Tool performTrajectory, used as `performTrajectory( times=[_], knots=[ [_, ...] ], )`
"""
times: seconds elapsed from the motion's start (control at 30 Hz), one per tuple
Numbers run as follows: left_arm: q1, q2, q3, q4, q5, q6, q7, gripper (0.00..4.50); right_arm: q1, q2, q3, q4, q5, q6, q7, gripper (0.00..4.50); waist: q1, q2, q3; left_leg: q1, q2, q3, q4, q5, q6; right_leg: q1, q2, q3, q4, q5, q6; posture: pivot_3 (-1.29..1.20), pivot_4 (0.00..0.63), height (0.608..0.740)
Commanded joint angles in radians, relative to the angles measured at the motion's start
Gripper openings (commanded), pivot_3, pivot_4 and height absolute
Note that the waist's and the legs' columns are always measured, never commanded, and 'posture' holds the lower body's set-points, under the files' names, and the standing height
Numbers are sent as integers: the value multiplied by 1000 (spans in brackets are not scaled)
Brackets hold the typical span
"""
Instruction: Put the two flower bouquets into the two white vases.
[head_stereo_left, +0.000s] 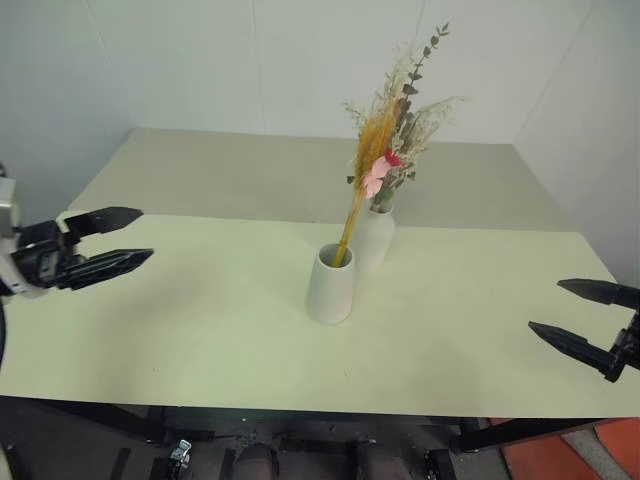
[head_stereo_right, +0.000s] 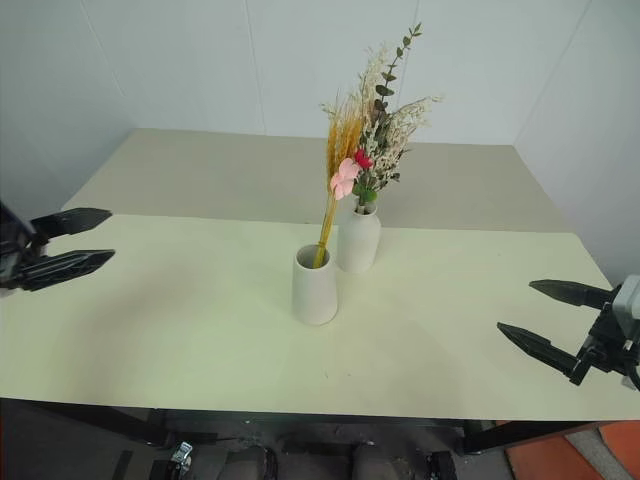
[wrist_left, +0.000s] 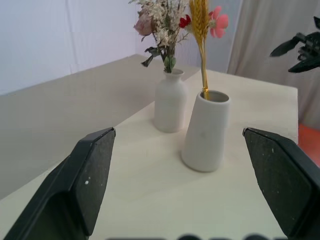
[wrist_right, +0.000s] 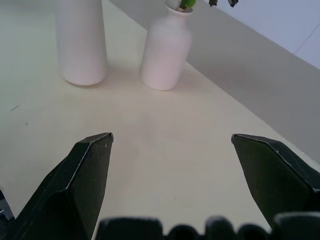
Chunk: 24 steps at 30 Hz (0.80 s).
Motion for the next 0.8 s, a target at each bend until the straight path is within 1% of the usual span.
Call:
performTrajectory(
  times=[0.03,0.23,0.37,0.47,0.67,0.73,0.8],
  knots=[
    [46,37,64,-45,-3,-17,8,4448,-36,-22,16,35,0,-32,21,4500,1,0,0,0,0,0,-1,0,0,0,0,0,0,0,0,0,150,740],
    [162,48,161,-111,-10,-2,42,4448,-114,-52,84,97,-5,-33,52,4500,-2,0,0,0,0,1,-2,0,1,-2,0,0,0,-1,-1,0,150,740],
    [224,28,209,-145,-7,-14,78,4448,-170,-74,148,141,2,-31,108,4500,-6,0,0,1,0,1,-3,0,1,-2,0,0,1,-1,-1,0,150,740],
    [265,17,241,-150,-9,-24,83,4448,-203,-85,200,135,-14,-29,117,4500,-5,0,0,2,0,1,-4,0,0,-2,0,0,1,-1,-1,0,150,740],
    [350,-13,305,-225,-24,-13,122,4448,-230,-109,210,197,-20,-43,154,4500,-2,1,0,1,1,2,-5,0,0,-4,0,0,1,-1,-3,0,150,740],
    [361,-5,334,-256,-41,9,142,4448,-273,-120,226,247,-18,-52,172,4500,0,1,0,1,1,2,-5,0,0,-4,0,0,1,-2,-3,0,150,740],
    [369,11,358,-247,-41,11,142,4448,-322,-118,254,278,-25,-59,174,4500,-1,1,0,1,0,2,-5,0,0,-4,0,0,1,-2,-3,0,150,740]
  ],
)
